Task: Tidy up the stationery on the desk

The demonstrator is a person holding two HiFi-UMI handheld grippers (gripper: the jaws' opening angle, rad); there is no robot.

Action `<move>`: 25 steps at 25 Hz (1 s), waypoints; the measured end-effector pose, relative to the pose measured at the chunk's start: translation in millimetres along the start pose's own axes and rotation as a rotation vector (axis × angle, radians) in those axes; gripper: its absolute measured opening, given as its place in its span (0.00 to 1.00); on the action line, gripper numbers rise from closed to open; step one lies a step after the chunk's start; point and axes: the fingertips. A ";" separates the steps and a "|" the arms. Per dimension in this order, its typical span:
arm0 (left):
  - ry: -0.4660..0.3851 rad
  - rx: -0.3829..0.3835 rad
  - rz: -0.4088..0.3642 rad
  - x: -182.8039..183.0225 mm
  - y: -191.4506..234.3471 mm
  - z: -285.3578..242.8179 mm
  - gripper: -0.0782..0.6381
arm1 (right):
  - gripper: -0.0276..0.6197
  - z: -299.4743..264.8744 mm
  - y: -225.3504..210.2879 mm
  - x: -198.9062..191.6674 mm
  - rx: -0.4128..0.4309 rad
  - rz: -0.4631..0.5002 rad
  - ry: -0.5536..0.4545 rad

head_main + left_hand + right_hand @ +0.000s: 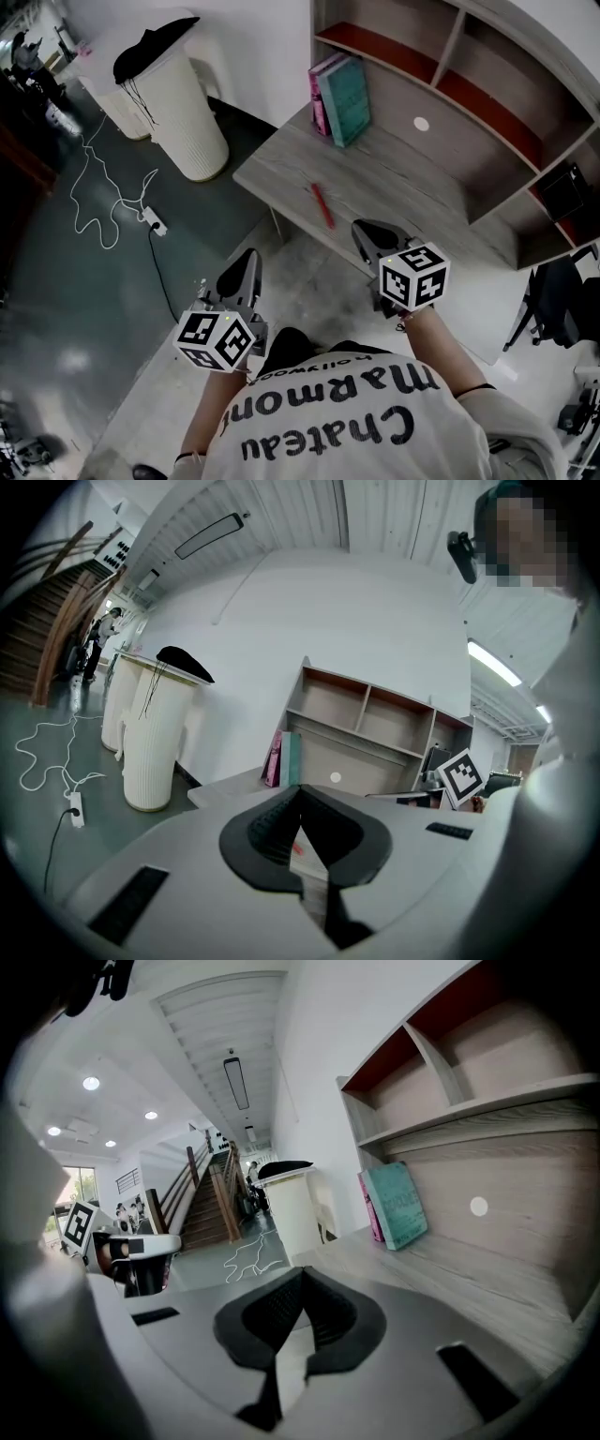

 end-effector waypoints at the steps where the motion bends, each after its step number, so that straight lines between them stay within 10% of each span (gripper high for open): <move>1: 0.003 -0.002 -0.001 1.4 0.5 -1.7 0.13 | 0.06 -2.2 -1.8 -0.9 -0.001 -0.008 0.005; 25: 0.199 -0.163 0.044 12.6 81.3 -136.1 0.13 | 0.06 -96.4 -69.2 -11.8 -0.141 -0.204 0.139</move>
Point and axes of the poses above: the fingertips, and each gripper's own axes: z backward along the fingers, y to its left, x out of its top, and after that the axes turned 7 degrees about y, right-handed
